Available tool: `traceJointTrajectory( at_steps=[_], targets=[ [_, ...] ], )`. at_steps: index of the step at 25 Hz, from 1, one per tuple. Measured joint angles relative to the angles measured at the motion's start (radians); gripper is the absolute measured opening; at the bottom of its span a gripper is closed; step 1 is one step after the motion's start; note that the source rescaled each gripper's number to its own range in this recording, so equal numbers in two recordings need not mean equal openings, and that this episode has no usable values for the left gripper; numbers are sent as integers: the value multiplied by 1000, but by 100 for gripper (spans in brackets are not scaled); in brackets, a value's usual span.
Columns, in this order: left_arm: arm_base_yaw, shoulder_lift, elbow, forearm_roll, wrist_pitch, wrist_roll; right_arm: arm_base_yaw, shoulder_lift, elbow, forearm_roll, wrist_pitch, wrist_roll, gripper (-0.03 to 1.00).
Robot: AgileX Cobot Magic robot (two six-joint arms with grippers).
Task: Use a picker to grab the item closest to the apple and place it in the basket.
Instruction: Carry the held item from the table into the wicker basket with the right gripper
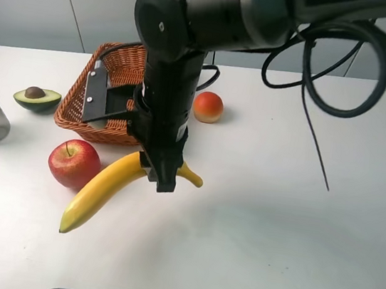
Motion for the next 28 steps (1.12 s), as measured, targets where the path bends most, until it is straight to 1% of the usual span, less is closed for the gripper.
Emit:
traceJointTrajectory(
  at_steps=[3,7,10,12,15,17,19,21,24,26,28],
  targets=[
    [0,0,0,0,0,0,0,-58,0,-4,18,38,3],
    [0,0,0,0,0,-4,0,-125,0,-28,18,92,3],
    [0,0,0,0,0,-4,-1,-158,-4,-40,-4,147,3],
    [0,0,0,0,0,-4,-7,-165,-24,-51,-29,206,3],
    [0,0,0,0,0,-4,-21,-165,-48,-89,-97,330,3],
    [0,0,0,0,0,-4,-31,-165,-61,-96,-154,396,3],
    [0,0,0,0,0,-4,-40,-165,-75,-101,-219,460,3],
    [0,0,0,0,0,-4,-44,-165,-80,-103,-304,526,3],
    [0,0,0,0,0,-4,-56,-162,-92,-103,-415,602,3],
    [0,0,0,0,0,-4,-62,-144,-124,-103,-452,634,3],
    [0,0,0,0,0,-4,-69,-108,-165,-103,-465,660,3]
  ],
)
